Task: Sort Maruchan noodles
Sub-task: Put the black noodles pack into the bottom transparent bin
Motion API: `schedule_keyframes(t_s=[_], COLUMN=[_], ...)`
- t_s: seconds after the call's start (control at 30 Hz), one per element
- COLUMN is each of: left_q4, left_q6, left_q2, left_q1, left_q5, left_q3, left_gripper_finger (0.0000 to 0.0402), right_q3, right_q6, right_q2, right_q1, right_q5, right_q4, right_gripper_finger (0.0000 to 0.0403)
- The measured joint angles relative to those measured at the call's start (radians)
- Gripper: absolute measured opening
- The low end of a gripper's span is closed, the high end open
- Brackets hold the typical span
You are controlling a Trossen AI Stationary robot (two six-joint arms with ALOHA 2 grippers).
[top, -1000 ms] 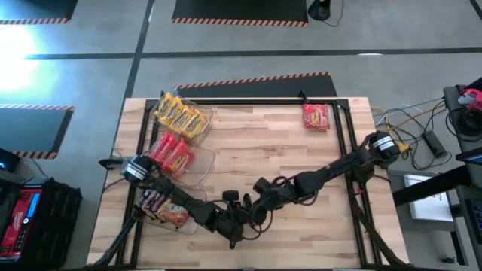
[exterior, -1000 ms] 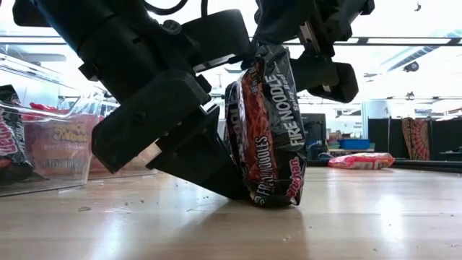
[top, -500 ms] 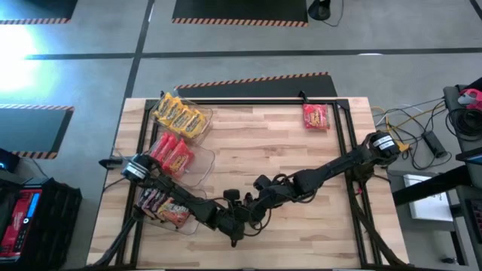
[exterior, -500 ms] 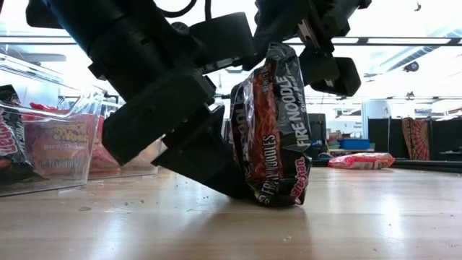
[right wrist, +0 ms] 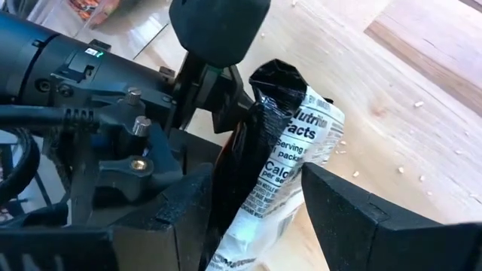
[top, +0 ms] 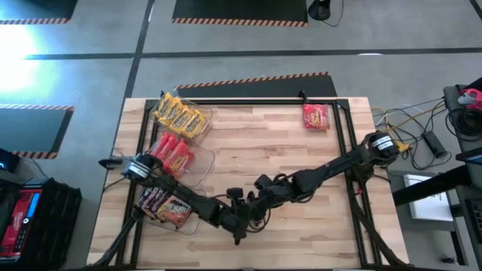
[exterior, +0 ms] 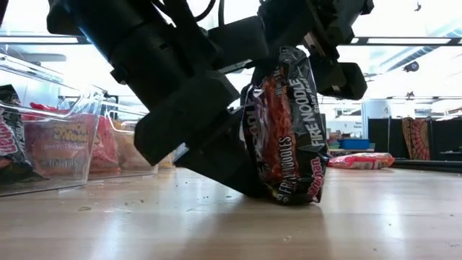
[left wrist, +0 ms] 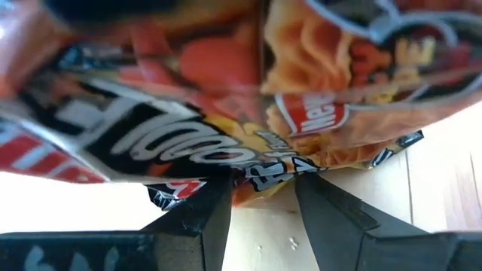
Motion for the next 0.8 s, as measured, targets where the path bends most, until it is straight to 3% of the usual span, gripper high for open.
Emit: schedule_keyframes(t_s=[0.2, 0.53, 0.8], left_q4=[0.011, 0.011, -0.009], left_q6=[0.006, 0.023, 0.026], left_q2=[0.0, 0.001, -0.023], left_q1=[0.004, 0.008, 0.008], left_q5=[0.0, -0.011, -0.03], left_q3=[0.0, 0.009, 0.009], left_gripper_finger=[0.0137, 0.0137, 0.0137], right_q3=[0.0, 0.0, 0.001], right_q6=[-0.002, -0.036, -0.091], right_q2=[0.005, 0.004, 0.003], right_q1=[0.0, -0.001, -0.003], right_q5=[-0.004, -0.005, -0.002], right_q4=[-0.006, -0.026, -0.061], right_gripper_finger=[0.0183, 0.0126, 0.0126])
